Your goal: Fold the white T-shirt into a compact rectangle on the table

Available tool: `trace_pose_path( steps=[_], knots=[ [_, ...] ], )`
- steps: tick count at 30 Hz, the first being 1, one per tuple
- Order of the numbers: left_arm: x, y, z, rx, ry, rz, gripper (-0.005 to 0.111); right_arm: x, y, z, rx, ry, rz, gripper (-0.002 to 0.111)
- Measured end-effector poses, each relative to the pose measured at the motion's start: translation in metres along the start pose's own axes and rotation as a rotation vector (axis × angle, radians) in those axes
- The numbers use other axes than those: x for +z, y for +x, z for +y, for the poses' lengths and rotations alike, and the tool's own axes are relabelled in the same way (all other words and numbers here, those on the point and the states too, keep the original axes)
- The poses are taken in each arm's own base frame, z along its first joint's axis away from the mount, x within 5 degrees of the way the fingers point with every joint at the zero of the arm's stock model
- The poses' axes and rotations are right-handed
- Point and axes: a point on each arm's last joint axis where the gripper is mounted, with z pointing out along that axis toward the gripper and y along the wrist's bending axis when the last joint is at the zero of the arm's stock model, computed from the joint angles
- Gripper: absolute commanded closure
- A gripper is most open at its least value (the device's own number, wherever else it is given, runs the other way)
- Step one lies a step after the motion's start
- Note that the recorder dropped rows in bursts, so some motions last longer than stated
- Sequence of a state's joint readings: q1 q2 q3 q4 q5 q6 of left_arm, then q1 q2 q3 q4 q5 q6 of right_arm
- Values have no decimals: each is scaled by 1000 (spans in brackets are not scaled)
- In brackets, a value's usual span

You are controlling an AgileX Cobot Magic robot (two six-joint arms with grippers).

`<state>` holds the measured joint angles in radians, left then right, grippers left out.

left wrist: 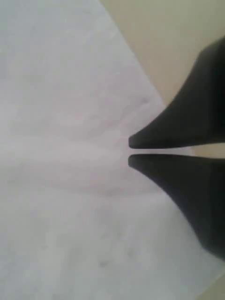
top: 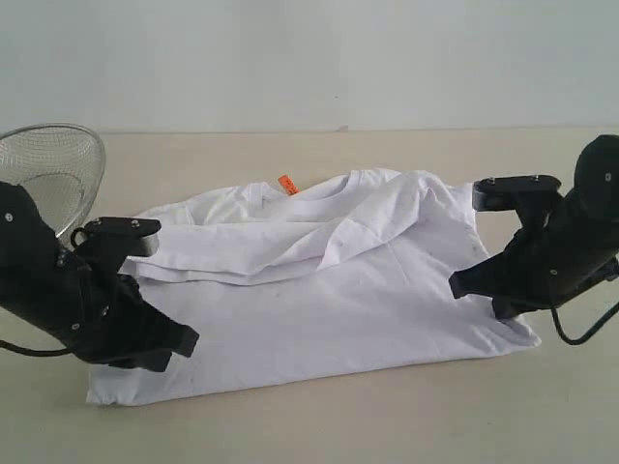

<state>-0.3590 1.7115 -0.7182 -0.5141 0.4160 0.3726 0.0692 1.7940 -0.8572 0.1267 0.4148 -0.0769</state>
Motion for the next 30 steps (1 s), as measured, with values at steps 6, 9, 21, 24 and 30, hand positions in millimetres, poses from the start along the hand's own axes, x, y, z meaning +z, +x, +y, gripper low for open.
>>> trace_pose_path(
  steps=[6, 9, 21, 24, 30],
  knots=[
    [-17, -10, -6, 12, 24, -74, 102, 8, 2, -1, -9, 2, 43, 108],
    [-28, -11, -9, 21, 31, -107, 102, 8, 3, -1, -22, 8, 56, 108],
    [-55, -11, -15, 55, 45, -175, 102, -10, 31, -7, -47, 65, 160, 108],
    [-57, -11, -15, 57, 47, -182, 102, -15, 41, -8, -52, 78, 179, 108],
    [-65, -9, -17, 82, 47, -191, 102, -33, 45, -8, -46, 84, 146, 108]
  ],
)
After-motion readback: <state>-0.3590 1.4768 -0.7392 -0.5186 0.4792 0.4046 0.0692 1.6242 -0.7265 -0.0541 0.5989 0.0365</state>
